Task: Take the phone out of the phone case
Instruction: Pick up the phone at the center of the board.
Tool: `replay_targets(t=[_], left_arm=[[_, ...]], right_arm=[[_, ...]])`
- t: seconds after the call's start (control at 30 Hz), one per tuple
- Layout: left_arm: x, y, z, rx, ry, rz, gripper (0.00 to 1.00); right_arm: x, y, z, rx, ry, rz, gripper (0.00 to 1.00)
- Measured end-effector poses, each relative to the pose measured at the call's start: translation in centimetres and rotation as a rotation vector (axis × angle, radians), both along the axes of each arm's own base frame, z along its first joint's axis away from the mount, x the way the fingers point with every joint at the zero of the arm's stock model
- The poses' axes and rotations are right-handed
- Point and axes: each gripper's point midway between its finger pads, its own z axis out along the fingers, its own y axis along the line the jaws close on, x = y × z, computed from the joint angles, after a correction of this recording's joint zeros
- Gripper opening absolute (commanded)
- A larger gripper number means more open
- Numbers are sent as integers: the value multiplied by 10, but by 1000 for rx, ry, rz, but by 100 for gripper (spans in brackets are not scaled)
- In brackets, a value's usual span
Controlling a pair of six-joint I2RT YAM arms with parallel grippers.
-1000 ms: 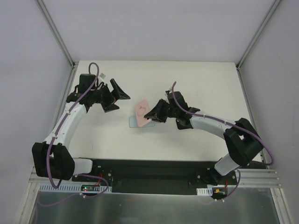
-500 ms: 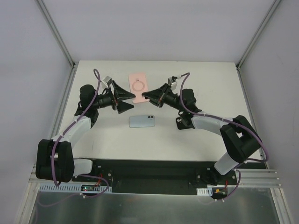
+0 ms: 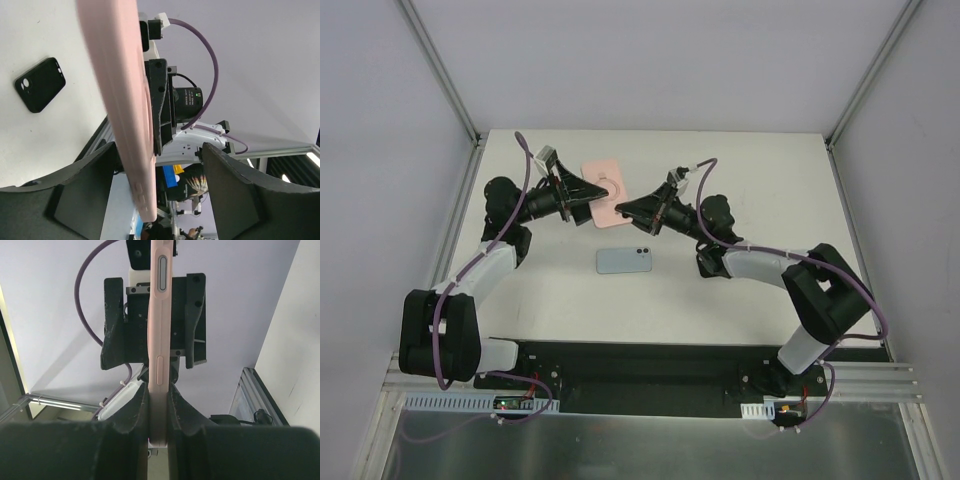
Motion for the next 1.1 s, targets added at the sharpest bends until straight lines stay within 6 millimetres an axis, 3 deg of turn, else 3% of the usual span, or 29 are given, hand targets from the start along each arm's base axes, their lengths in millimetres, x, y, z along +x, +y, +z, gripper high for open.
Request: replay_targets(t=[0.07, 0.1, 0.17, 0.23, 0.27, 0.33, 0.4, 0.43, 0.53, 0.67, 0.87, 1.1], left_arm=[[1, 0, 3, -2, -6, -1, 54], [1, 0, 5, -3, -12, -1, 42], [1, -1, 8, -1, -20, -4, 28], [2, -2, 6, 2, -8, -3, 3], [2, -2, 5, 2, -1, -2, 0], [3, -2, 3, 12, 6, 1, 0], [4, -2, 2, 22, 8, 0, 0], [4, -2, 1, 29, 15, -2, 0], [3, -3, -2, 53, 31, -8, 0], [-2, -3, -3, 100, 15, -10, 0], [-18, -3, -6, 147, -46, -57, 0], [-30, -3, -11, 195, -83, -127, 0]], right_arm=[[-3, 3, -1, -1, 1, 9, 1], [-5, 4, -1, -2, 2, 14, 1], [-8, 7, -3, -4, 6, 24, 1], [-9, 8, 3, 8, -14, 27, 1], [-10, 9, 5, 11, -24, 27, 1], [-9, 9, 5, 2, -39, 23, 7], [-10, 9, 4, -14, -47, 19, 21], [-10, 8, 2, -31, -47, 15, 34], [-16, 5, -4, -119, -65, 9, 52], [-29, -6, -12, -328, -130, -18, 57], [-36, -42, 16, -543, -282, -112, 58], [-38, -69, 27, -800, -405, -187, 64]])
